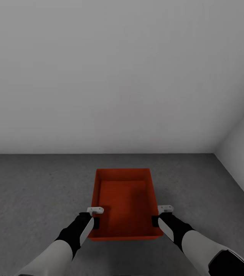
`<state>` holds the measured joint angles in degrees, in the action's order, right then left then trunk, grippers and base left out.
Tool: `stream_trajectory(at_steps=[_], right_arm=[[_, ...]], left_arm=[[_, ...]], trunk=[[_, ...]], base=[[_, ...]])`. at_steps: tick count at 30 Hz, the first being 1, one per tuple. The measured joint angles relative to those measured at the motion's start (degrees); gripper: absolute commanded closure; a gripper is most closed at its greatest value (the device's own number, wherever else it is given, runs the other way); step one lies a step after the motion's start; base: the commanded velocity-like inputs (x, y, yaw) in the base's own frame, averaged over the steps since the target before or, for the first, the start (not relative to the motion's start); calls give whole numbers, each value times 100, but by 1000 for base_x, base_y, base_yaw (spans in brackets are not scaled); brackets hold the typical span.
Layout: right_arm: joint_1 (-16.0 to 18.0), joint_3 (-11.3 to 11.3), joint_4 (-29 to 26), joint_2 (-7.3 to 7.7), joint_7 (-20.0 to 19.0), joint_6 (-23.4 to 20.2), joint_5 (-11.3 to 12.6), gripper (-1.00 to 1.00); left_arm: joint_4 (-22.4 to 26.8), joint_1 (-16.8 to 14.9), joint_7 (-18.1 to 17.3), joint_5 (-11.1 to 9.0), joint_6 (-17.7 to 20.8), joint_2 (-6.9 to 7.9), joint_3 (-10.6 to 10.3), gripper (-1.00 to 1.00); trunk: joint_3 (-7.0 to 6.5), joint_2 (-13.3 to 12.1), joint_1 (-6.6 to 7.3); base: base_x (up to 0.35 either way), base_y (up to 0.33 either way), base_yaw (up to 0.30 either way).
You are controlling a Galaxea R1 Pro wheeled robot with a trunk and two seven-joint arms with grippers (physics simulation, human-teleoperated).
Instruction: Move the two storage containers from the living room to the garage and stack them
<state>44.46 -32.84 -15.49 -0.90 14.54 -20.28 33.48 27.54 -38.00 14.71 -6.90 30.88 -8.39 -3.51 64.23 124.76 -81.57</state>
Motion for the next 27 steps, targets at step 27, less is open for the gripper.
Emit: stream_trajectory(at_steps=[27], right_arm=[[0,-6,1,1,0,-1,5,100]], left_arm=[[-5,-1,8,-17,-2,0,-6,100]], trunk=[[0,0,0]], base=[[0,0,0]])
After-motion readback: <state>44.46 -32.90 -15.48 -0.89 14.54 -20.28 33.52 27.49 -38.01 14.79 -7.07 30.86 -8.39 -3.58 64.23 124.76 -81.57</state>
